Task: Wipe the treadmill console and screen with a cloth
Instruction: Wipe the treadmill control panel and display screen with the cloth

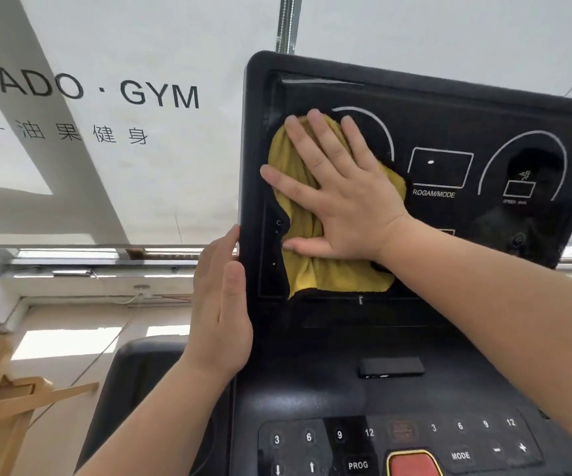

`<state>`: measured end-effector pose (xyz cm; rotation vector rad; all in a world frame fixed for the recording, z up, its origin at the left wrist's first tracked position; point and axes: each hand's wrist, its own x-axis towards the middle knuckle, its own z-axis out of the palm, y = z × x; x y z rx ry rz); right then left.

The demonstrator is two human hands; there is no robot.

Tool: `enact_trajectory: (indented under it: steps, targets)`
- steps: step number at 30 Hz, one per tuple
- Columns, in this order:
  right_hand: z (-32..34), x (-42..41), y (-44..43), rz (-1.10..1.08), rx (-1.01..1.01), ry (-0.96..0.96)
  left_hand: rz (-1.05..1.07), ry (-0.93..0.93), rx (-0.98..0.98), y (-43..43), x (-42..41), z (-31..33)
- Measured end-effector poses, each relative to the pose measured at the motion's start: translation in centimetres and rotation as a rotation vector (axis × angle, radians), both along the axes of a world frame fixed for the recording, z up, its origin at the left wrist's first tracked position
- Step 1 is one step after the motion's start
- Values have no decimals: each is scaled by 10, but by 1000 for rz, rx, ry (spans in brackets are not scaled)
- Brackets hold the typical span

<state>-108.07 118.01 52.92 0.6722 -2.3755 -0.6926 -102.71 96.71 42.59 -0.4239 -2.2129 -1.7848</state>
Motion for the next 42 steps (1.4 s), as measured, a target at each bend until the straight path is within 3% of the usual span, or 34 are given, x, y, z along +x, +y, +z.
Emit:
enact_trajectory:
  steps: [6,13,18,22,25,30,42]
  targets:
    - [-61,31,-1,66,24,-87,24,15,-50,4,7,-10]
    - [-81,43,-1,96,8,-99,72,-12,-227,16,20,0]
    - [-35,21,24,156,119,-98,52,-53,-303,13,19,6]
    - [30,-3,46,8,-6,24,43,-72,-349,13,18,11]
    - [43,-5,47,-59,-47,23,96,-6,-433,11,17,12]
    - [11,13,38,-115,-127,9,160,57,-485,22,19,10]
    - [-103,68,60,71,-87,-91,304,75,-549,63,25,-11]
